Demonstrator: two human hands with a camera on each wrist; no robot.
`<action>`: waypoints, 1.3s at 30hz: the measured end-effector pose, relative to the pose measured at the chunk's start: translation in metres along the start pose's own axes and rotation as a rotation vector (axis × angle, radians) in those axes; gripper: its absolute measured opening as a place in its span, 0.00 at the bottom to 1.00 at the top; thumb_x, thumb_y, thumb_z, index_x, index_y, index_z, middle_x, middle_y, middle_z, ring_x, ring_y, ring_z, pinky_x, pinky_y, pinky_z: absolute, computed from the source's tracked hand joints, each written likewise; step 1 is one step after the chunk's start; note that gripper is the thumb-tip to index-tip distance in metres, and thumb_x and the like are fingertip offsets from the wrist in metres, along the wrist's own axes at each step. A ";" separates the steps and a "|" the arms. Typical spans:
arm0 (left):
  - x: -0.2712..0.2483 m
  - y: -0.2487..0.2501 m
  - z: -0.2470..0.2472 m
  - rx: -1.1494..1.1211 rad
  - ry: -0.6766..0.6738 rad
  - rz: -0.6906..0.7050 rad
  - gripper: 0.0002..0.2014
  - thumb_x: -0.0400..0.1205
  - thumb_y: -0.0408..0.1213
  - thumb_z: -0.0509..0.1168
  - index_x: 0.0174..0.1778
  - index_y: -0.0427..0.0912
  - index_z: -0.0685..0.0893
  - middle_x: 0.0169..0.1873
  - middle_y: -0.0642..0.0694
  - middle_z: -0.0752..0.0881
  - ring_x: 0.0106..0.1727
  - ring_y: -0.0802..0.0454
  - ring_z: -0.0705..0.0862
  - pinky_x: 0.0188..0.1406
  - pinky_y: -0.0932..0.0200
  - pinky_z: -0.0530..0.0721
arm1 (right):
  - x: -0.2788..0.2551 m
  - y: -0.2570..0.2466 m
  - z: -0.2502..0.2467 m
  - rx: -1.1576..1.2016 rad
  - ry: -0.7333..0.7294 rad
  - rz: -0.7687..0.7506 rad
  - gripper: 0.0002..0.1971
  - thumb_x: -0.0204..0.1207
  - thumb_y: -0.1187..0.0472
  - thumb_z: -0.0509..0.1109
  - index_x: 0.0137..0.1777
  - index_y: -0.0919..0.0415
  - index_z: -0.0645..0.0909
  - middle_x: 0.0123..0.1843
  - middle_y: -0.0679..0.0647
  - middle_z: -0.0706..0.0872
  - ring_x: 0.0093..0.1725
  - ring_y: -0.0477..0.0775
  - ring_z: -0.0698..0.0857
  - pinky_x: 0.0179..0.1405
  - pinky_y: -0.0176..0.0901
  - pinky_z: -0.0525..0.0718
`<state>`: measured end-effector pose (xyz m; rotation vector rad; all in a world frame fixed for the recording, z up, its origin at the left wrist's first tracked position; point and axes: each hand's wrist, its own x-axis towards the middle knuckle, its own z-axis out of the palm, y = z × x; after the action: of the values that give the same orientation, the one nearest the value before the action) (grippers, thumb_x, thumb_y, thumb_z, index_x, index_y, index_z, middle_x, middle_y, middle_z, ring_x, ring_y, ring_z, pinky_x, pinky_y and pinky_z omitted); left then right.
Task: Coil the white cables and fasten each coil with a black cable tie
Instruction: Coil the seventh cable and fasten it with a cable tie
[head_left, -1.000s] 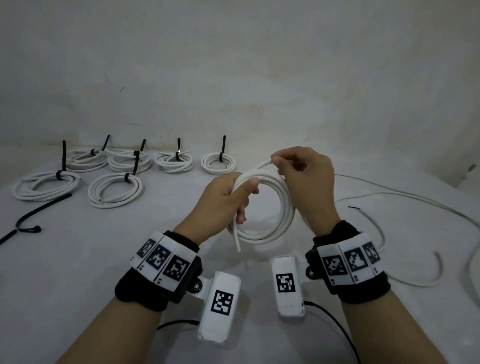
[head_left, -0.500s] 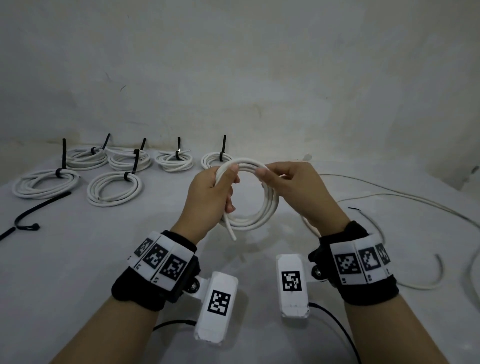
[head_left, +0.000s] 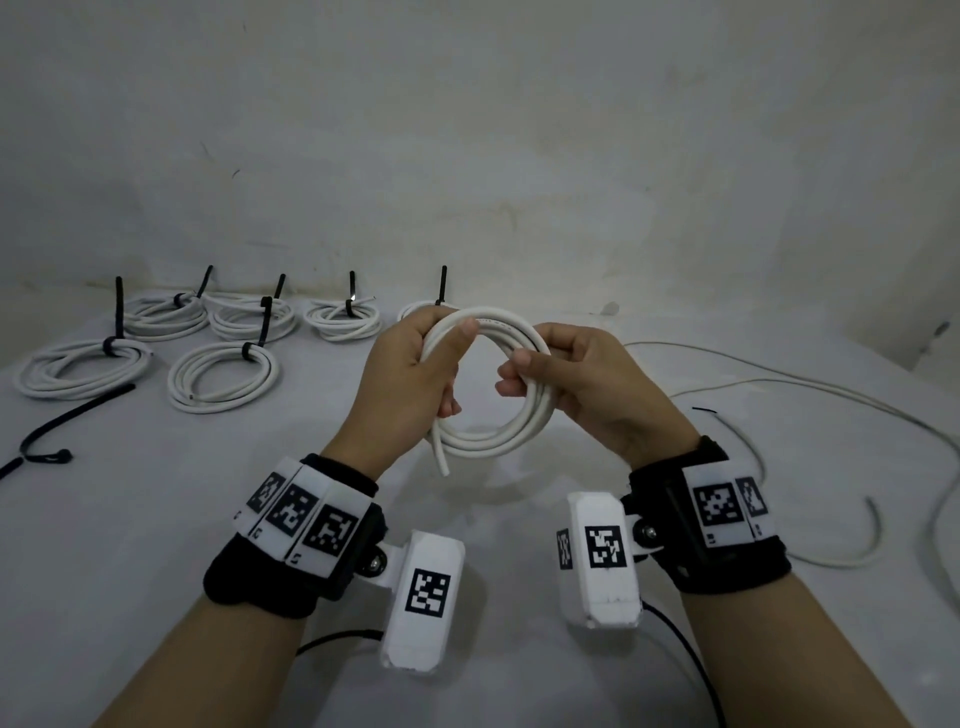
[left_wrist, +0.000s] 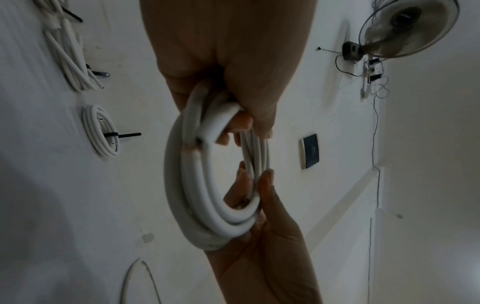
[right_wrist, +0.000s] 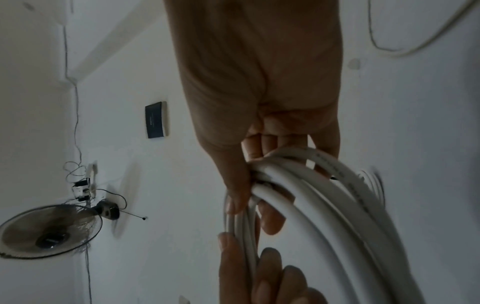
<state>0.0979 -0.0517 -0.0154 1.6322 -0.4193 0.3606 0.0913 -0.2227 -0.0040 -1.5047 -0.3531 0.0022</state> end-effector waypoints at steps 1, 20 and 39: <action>0.000 0.000 -0.001 0.008 0.005 0.002 0.09 0.84 0.41 0.62 0.48 0.40 0.83 0.20 0.51 0.72 0.16 0.59 0.70 0.20 0.61 0.79 | 0.000 0.001 0.001 -0.011 -0.002 -0.001 0.11 0.66 0.62 0.73 0.48 0.65 0.85 0.36 0.57 0.90 0.39 0.55 0.91 0.40 0.37 0.86; 0.003 -0.004 -0.005 0.060 0.041 0.024 0.09 0.83 0.43 0.63 0.40 0.47 0.85 0.19 0.52 0.73 0.15 0.59 0.72 0.21 0.60 0.80 | 0.004 0.009 0.008 -0.060 -0.017 0.020 0.09 0.82 0.63 0.64 0.55 0.68 0.81 0.33 0.51 0.81 0.32 0.47 0.82 0.50 0.52 0.82; 0.005 -0.006 -0.005 -0.152 0.105 -0.119 0.12 0.85 0.41 0.62 0.38 0.42 0.83 0.20 0.51 0.73 0.17 0.60 0.70 0.23 0.63 0.81 | 0.003 0.006 0.016 -0.456 0.149 -0.187 0.19 0.73 0.52 0.75 0.62 0.48 0.76 0.62 0.48 0.80 0.59 0.44 0.81 0.58 0.38 0.82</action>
<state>0.1049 -0.0463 -0.0175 1.4757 -0.2628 0.3156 0.0916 -0.2063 -0.0083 -1.9025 -0.3899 -0.3578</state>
